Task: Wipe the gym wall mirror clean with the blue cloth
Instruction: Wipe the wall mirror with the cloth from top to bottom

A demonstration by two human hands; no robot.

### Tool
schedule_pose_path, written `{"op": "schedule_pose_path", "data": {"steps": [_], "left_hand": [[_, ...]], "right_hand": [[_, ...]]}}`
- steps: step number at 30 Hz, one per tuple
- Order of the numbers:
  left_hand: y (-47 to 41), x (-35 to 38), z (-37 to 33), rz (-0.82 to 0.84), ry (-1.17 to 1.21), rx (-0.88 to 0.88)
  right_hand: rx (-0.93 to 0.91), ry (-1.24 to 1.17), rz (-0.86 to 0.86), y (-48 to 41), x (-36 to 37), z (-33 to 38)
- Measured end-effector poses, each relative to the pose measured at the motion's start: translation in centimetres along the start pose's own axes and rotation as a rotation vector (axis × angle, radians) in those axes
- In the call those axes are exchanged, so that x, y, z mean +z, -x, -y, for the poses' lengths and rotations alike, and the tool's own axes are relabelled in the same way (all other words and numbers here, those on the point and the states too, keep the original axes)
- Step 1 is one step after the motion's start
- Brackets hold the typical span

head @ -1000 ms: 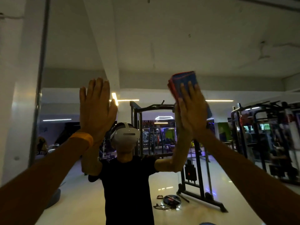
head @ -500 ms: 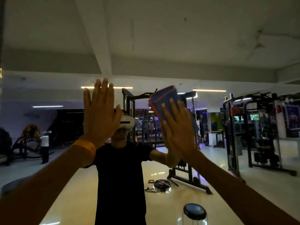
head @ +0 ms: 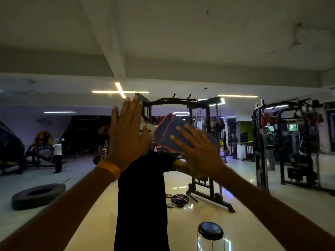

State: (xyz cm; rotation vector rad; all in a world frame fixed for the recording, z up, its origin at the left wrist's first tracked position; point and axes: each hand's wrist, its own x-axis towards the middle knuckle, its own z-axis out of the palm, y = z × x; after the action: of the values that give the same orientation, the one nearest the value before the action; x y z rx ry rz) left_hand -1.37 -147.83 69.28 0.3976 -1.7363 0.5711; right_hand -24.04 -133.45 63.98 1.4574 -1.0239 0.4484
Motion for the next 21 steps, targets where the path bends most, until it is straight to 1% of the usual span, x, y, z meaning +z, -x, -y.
{"op": "schedule_pose_path", "data": {"steps": [1, 2, 4, 5, 6, 7, 8, 10, 11, 12, 13, 15, 16, 17, 18, 19, 20, 21], "left_hand": [[0.0, 0.5, -0.9, 0.014, -0.003, 0.016], [0.2, 1.1, -1.5, 0.027, -0.008, 0.026], [0.6, 2.2, -2.4, 0.041, -0.018, 0.027], [0.7, 2.5, -2.7, 0.044, -0.027, 0.027], [0.9, 2.8, -2.8, 0.046, -0.042, 0.029], [0.9, 2.9, -2.8, 0.048, -0.061, 0.03], [1.0, 2.9, -2.8, 0.05, -0.079, 0.029], [1.1, 2.9, -2.8, 0.052, -0.101, 0.024], [1.2, 2.9, -2.8, 0.052, -0.105, 0.027], [1.3, 2.9, -2.8, 0.049, -0.102, 0.03], [1.3, 2.9, -2.8, 0.045, -0.097, 0.031], [1.2, 3.0, -2.7, 0.042, -0.102, 0.033], [1.2, 3.1, -2.7, 0.039, -0.108, 0.034], [1.2, 3.1, -2.8, 0.034, -0.114, 0.033], [1.3, 3.1, -2.9, 0.027, -0.118, 0.032], [1.3, 3.1, -3.0, 0.022, -0.122, 0.033], [1.3, 3.0, -3.1, 0.016, -0.124, 0.033], [1.3, 2.9, -3.1, 0.012, -0.122, 0.035]], "right_hand": [[-0.015, 0.087, -0.014, 0.2, -0.6, -2.2], [0.061, 0.121, -0.055, 0.2, -1.7, -4.6], [0.39, 0.067, -0.095, 0.3, -3.7, -9.6], [0.532, 0.038, -0.107, 0.3, -4.1, -10.1], [0.589, 0.016, -0.116, 0.5, -3.5, -9.2], [0.586, 0.027, -0.109, 0.8, -2.2, -7.5], [0.482, 0.052, -0.081, 1.3, -0.7, -5.4], [0.18, 0.089, 0.042, 2.3, 0.4, -3.0], [0.074, 0.126, 0.075, 2.5, 0.2, -3.8], [0.045, 0.175, 0.054, 2.3, -0.3, -5.5], [0.109, 0.192, 0.017, 2.0, -0.9, -7.7], [0.436, 0.117, -0.055, 0.8, -3.3, -11.6], [0.591, 0.061, -0.083, 0.3, -4.1, -12.1], [0.686, 0.036, -0.117, 0.0, -4.0, -11.0], [0.698, 0.043, -0.135, 0.3, -3.3, -8.8], [0.606, 0.064, -0.111, 1.1, -2.2, -6.1], [0.442, 0.07, -0.058, 2.3, -1.4, -3.7], [0.273, 0.073, 0.019, 3.8, -1.2, -2.8]]}}
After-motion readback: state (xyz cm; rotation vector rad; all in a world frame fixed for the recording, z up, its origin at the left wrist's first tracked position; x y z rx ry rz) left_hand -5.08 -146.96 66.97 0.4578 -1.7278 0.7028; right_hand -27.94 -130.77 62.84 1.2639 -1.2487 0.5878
